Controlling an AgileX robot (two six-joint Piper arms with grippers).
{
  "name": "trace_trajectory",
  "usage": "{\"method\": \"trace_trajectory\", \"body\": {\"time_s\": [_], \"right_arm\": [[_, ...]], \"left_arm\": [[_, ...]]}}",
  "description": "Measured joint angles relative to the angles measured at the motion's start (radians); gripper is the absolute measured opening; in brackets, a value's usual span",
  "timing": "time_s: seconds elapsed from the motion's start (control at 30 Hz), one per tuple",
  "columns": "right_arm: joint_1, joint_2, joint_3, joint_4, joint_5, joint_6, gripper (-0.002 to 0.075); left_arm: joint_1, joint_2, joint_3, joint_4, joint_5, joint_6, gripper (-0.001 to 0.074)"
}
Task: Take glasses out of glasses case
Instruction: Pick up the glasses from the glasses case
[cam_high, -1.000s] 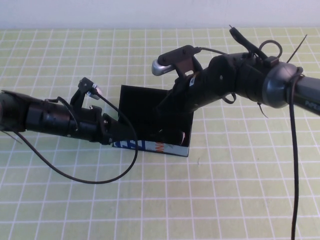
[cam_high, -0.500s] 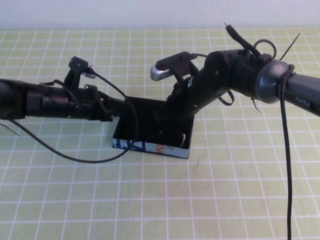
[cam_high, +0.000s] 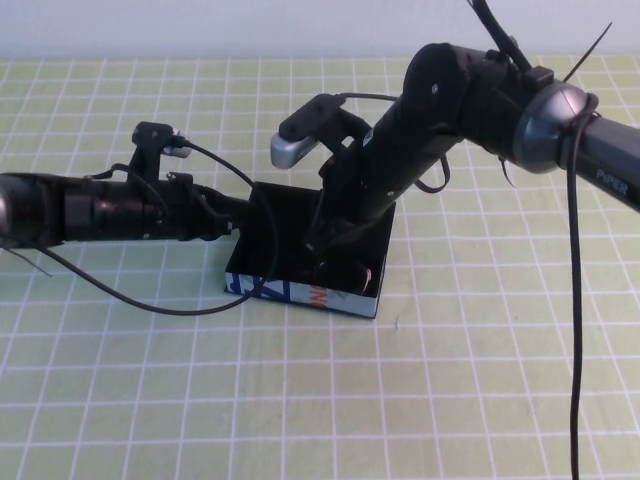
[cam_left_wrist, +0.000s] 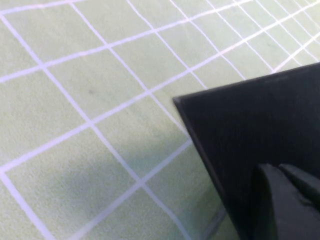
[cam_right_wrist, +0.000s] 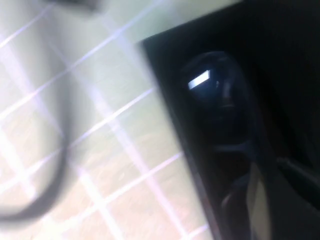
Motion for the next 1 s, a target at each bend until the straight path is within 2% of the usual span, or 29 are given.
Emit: {"method": "trace_trajectory", "body": {"time_s": [0.07,0.2,0.3,0.37,0.7,1.0], "right_arm": [[0.006,0.000,-0.011,0.013,0.039,-0.080,0.0020],[0.035,0.000,-0.017,-0.002,0.086,-0.208,0.0127],[0.065,0.000,-0.017,-0.063,0.090,-0.240,0.0202],[0.070,0.000,-0.017,-0.101,0.083,-0.250,0.0225],[0.070,0.035,-0.017,-0.157,-0.022,-0.291,0.0241],[0.070,0.057,-0.017,-0.157,-0.042,-0.295,0.0241]], "left_arm": [[0.000,0.000,0.000,-0.002,0.000,0.000,-0.0004],[0.000,0.000,0.000,-0.006,0.000,0.000,-0.0004],[0.000,0.000,0.000,-0.006,0.000,0.000,-0.0004],[0.000,0.000,0.000,-0.006,0.004,0.000,-0.0004],[0.000,0.000,0.000,-0.006,0.030,-0.002,-0.0004],[0.000,0.000,0.000,-0.002,0.034,-0.006,-0.0004]]}}
